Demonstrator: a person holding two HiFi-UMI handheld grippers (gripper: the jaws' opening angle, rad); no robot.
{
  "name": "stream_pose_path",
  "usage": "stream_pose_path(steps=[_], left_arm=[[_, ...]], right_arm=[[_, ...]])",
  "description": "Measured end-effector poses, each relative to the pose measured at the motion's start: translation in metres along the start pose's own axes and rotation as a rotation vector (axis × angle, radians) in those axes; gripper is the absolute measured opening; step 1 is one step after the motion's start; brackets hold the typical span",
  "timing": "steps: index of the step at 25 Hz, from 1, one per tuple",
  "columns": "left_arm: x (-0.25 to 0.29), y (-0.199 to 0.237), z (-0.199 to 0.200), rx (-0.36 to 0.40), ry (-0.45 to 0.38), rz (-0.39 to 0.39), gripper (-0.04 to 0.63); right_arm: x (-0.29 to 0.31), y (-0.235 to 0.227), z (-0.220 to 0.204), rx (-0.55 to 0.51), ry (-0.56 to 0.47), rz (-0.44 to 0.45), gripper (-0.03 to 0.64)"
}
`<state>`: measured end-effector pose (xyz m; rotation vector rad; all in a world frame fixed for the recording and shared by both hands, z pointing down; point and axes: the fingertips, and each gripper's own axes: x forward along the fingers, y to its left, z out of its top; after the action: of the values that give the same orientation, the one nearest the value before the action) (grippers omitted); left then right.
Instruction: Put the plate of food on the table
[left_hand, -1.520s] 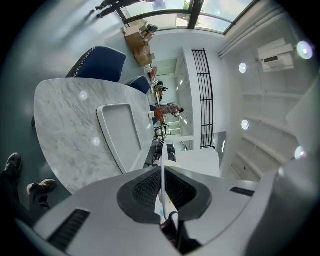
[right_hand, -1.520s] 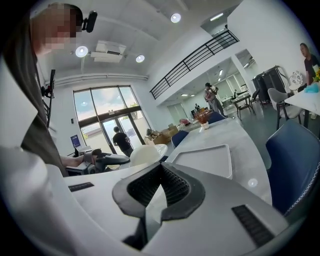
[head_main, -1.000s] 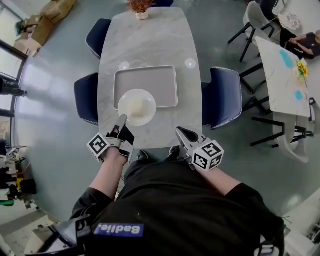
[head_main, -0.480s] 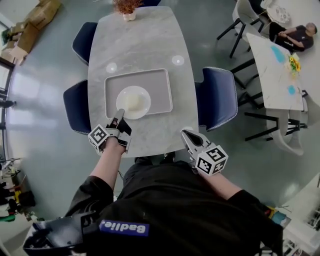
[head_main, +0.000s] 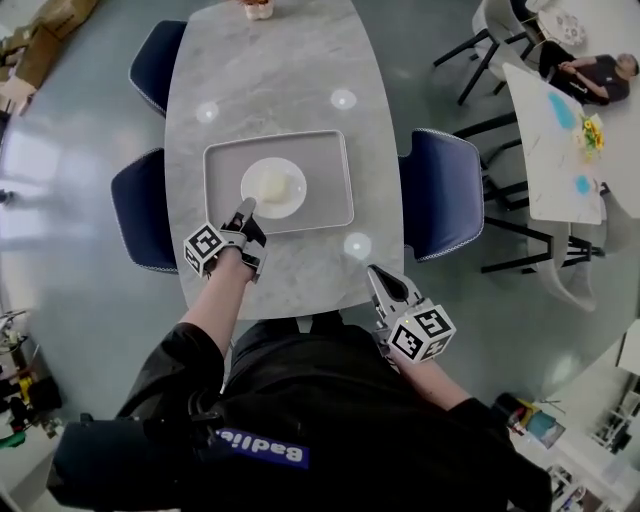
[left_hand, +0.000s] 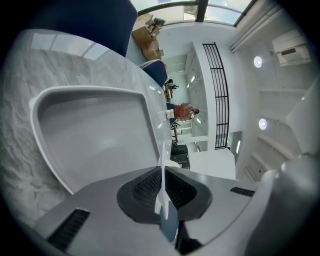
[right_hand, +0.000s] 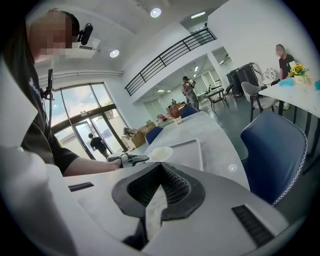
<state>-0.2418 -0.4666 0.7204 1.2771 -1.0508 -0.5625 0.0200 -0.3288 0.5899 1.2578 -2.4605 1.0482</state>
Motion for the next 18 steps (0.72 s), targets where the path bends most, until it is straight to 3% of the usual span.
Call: stream_pose_path(steps=[9,18], left_arm=[[0.041,0.025,0.003,0.030,0.050,0.054,0.023],[0.047,0.035,0.000,0.072,0.069,0.083,0.023]], right_arm=[[-0.005,-0.017,-0.016,0.051,0.019,-0.093,0.011],[-0.006,-0.018,-0.019,0.062,0.016,-0.094,0.011]])
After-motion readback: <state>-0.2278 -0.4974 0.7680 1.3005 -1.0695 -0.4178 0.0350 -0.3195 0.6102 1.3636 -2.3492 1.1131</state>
